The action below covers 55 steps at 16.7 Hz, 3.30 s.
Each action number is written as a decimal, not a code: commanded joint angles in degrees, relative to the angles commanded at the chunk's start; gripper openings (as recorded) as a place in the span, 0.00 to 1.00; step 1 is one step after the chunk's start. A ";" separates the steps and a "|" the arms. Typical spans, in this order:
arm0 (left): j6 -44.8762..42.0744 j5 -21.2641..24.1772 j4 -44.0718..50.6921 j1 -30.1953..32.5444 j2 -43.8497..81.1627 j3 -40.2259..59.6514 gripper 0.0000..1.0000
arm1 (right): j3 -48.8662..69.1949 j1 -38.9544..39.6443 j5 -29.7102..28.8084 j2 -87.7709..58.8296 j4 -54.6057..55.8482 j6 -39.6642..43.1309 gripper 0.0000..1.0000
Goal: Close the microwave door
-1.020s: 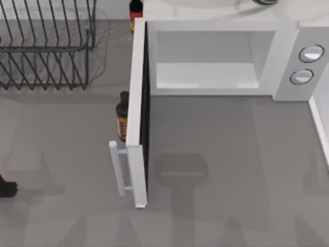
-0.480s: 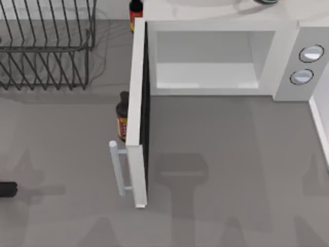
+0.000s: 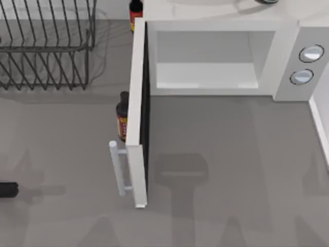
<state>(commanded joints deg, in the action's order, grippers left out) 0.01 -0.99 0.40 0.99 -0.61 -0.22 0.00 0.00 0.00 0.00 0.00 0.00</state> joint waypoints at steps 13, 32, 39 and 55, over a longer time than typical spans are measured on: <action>0.19 -13.89 4.21 13.92 -6.31 -1.93 0.00 | 0.00 0.00 0.00 0.00 0.00 0.00 1.00; 23.27 -21.31 31.23 32.29 60.65 43.46 0.00 | 0.00 0.00 0.00 0.00 0.00 0.00 1.00; 24.03 -21.30 31.83 32.47 62.63 44.78 0.00 | 0.00 0.00 0.00 0.00 0.00 0.00 1.00; 23.90 -20.68 5.16 35.69 68.48 30.90 0.00 | 0.00 0.00 0.00 0.00 0.00 0.00 1.00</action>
<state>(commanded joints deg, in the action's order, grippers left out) 23.91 -21.67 5.56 36.68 67.86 30.68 0.00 0.00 0.00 0.00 0.00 0.00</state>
